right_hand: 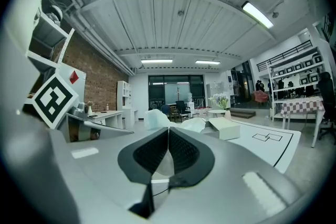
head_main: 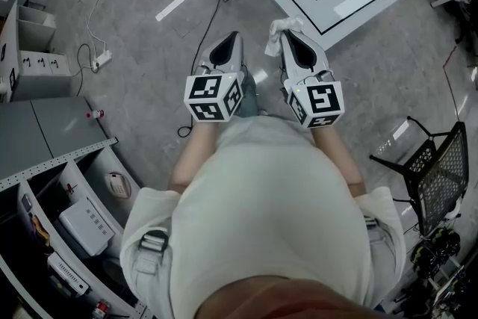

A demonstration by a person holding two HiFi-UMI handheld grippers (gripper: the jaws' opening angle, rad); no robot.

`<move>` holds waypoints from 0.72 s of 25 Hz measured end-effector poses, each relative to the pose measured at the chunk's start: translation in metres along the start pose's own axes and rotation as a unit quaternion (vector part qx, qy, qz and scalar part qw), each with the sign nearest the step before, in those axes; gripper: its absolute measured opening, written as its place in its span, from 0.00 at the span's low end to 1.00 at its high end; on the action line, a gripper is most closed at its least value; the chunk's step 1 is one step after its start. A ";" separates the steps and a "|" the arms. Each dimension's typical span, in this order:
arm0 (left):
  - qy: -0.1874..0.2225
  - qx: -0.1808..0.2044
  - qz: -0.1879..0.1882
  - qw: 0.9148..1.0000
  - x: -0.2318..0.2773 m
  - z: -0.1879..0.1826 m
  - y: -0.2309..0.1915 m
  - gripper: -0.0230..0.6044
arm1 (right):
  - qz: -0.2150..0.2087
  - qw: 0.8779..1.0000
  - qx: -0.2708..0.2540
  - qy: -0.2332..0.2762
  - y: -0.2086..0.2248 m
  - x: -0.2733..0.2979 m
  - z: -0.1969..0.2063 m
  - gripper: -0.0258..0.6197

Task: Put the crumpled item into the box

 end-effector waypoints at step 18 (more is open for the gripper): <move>-0.009 0.009 0.004 1.000 0.098 -0.040 -0.070 0.04 | 0.003 1.000 0.011 0.001 0.040 0.116 -0.005 0.05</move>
Point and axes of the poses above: the fingertips, and each gripper's own axes: x forward along the fingers, y to its right, z out of its underside, the point moved 10 cm from there along -x, backward along the fingers, and after that the axes turned 5 degrees about -x, right-handed, at the moved point
